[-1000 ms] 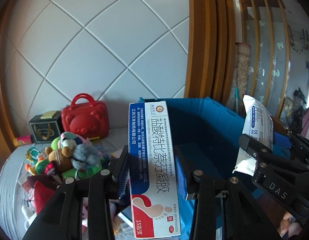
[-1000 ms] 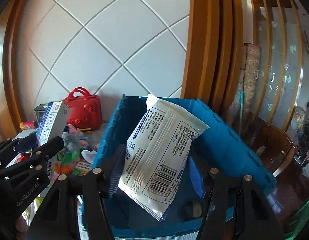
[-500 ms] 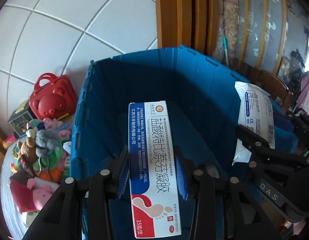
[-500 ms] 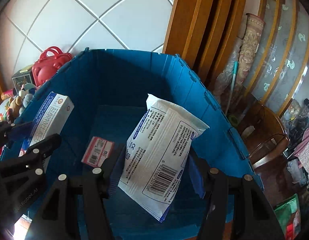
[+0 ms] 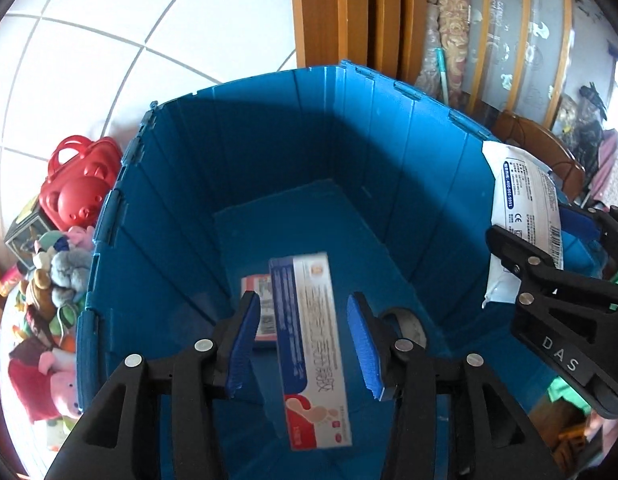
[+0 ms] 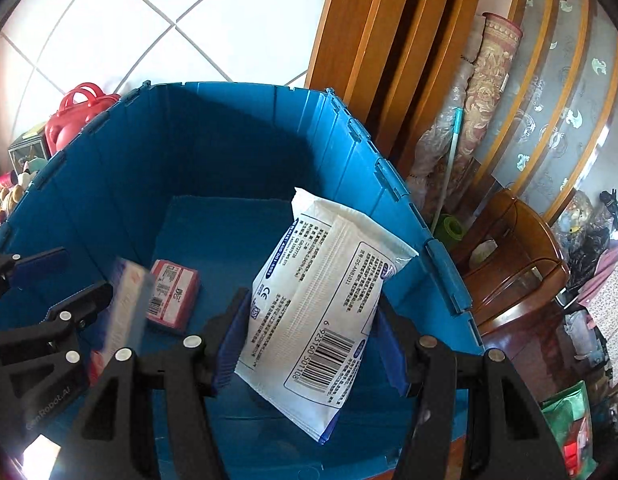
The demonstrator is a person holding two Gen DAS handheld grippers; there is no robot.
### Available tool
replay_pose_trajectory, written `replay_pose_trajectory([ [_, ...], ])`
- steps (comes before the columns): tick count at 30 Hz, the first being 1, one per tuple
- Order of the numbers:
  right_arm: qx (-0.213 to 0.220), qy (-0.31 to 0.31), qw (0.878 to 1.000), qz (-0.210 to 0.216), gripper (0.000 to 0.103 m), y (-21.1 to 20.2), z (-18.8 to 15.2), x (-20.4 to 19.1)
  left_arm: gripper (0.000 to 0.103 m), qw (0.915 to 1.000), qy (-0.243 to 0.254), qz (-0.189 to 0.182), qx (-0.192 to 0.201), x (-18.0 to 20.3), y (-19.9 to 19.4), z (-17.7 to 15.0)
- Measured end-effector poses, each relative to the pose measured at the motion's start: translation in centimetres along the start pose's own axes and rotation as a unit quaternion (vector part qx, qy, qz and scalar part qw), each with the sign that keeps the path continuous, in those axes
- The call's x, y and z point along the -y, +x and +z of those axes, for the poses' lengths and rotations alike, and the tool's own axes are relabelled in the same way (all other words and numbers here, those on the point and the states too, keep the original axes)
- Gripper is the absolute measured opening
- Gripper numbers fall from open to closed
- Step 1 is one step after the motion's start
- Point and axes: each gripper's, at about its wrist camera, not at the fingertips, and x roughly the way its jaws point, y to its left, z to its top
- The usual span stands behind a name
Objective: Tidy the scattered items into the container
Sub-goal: 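Open both grippers to drop the ointment box and pouch into the bin, then withdraw both grippers from the bin toward the table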
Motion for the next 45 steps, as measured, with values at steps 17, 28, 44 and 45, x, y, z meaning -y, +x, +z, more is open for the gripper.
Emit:
replay_pose_trajectory([
  [17,0.017,0.019,0.999,-0.020,0.081,-0.5,0.6,1.1,0.080,0.9997,-0.002,0.013,0.018,-0.5,-0.9,0.2],
  [28,0.028,0.032,0.999,-0.021,0.085,-2.8,-0.5,1.7,0.081,0.9995,0.000,0.011,0.030,-0.8,-2.4,-0.7],
  [44,0.074,0.044,0.996,0.007,0.100,-7.2,0.0,-1.9,0.083,0.9966,-0.014,0.030,0.076,-5.0,-7.2,-2.1],
  [45,0.077,0.043,0.996,0.010,0.100,-7.5,0.1,-2.4,0.083,0.9963,-0.016,0.031,0.078,-5.5,-7.5,-2.3],
])
